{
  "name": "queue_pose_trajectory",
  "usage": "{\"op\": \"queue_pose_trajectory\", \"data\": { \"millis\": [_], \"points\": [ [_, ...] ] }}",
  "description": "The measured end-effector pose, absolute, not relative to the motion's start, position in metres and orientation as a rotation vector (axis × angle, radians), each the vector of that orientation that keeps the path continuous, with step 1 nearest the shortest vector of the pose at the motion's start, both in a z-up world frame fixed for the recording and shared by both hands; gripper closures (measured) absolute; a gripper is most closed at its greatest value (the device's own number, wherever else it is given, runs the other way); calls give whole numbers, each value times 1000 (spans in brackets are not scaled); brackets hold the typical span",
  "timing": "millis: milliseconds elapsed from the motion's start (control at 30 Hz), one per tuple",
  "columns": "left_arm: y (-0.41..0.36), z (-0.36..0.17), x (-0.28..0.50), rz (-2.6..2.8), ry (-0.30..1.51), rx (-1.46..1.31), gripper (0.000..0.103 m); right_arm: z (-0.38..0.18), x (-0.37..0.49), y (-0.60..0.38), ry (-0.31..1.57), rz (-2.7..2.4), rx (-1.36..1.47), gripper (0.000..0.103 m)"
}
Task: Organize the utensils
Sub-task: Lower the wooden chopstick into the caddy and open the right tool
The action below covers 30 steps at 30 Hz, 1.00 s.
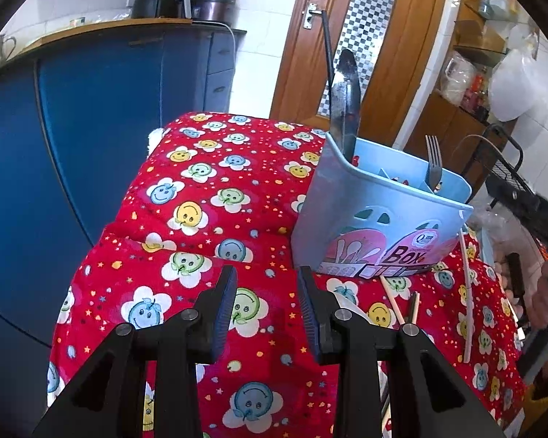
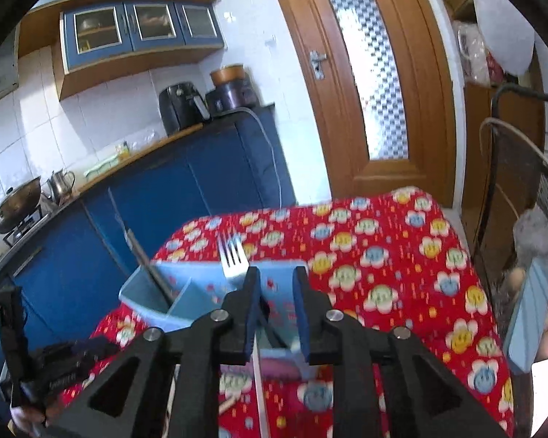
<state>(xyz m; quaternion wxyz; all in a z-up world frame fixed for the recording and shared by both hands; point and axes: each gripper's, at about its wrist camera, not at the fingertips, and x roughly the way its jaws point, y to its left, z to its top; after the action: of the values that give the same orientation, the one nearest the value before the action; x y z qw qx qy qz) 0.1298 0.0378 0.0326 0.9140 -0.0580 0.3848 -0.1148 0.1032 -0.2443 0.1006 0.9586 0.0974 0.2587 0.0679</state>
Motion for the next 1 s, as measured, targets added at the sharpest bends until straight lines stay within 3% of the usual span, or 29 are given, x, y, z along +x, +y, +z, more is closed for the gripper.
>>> {"op": "queue_pose_trajectory", "data": {
  "millis": [700,733,767,1000],
  "points": [
    [24,41,127,-255,786,-88,68,55,105,-214,802,166,12,82],
    [23,41,127,-255,787,-88,68,53,107,-213,811,163,1,84],
    [23,40,127,-256,788,-87,68,52,107,-212,814,162,-6,96],
    [22,38,128,-258,790,-87,68,67,96,-214,754,183,8,97]
  ]
}}
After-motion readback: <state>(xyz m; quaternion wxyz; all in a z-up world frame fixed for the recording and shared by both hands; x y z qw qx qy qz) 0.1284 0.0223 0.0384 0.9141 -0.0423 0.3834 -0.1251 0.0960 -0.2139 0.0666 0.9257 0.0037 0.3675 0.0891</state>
